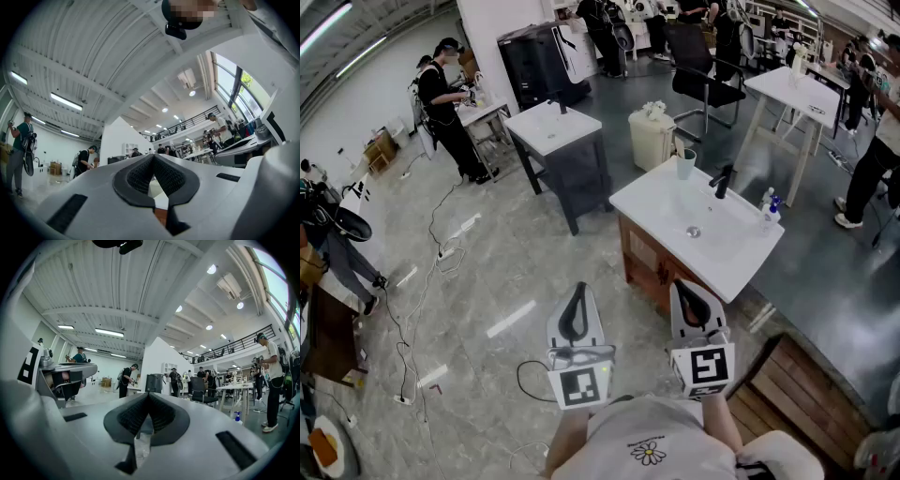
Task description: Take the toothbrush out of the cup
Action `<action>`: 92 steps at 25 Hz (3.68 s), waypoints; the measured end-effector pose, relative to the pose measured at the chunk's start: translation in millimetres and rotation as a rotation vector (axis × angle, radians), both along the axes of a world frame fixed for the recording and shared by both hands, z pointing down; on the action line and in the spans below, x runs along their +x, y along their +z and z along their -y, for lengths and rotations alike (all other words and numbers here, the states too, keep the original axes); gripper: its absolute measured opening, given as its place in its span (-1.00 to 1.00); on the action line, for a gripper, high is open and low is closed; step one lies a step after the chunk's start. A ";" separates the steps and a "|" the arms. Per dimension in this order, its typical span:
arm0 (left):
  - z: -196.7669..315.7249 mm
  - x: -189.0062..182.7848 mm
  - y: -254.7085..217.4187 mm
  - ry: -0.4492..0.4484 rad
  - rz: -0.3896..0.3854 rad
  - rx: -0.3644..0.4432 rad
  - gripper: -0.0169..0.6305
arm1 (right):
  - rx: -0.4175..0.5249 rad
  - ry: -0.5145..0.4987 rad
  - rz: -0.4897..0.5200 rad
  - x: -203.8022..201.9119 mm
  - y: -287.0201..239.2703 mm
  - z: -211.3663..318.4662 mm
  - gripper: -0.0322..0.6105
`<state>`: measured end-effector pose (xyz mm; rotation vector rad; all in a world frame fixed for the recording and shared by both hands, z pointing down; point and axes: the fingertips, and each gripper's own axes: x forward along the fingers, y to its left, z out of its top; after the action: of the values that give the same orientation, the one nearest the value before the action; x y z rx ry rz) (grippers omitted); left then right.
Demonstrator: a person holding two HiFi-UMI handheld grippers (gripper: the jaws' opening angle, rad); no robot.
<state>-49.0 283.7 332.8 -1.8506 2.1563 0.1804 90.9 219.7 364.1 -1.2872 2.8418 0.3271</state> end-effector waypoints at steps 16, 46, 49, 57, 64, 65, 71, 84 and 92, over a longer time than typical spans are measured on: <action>-3.7 -2.0 5.0 -0.002 -0.012 -0.020 -0.90 | -0.056 -0.025 0.067 -1.6 6.6 -8.2 -0.86; 62.2 -37.0 -8.4 -0.025 0.018 0.034 -0.90 | 0.044 -0.014 0.071 -5.9 -10.3 50.5 -0.86; 91.0 -39.0 -5.5 0.004 0.023 0.031 -0.90 | 0.035 0.007 0.059 -8.6 -5.3 72.8 -0.86; 182.3 -53.9 14.8 0.106 0.007 0.006 -0.90 | 0.051 0.027 0.032 -45.9 10.0 153.3 -0.86; 294.6 -102.6 16.6 0.165 -0.068 -0.007 -0.90 | -0.027 0.036 0.029 -107.6 16.1 259.6 -0.86; 311.8 -109.4 14.3 0.178 -0.069 -0.011 -0.90 | -0.041 0.038 0.028 -117.4 14.1 276.2 -0.86; 409.7 -160.4 4.7 0.229 -0.056 -0.051 -0.90 | -0.007 0.032 -0.013 -179.6 -10.9 367.5 -0.86; 524.2 -182.5 10.2 0.293 -0.130 -0.098 -0.90 | -0.022 0.093 -0.010 -205.7 -21.0 473.0 -0.86; 541.4 -159.8 6.2 0.328 -0.156 -0.075 -0.90 | -0.032 0.111 -0.005 -185.2 -17.9 491.3 -0.86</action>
<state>-208.8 -257.7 339.0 -2.2950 1.9629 0.3263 -94.2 -271.7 346.2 -1.4549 2.7972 0.2874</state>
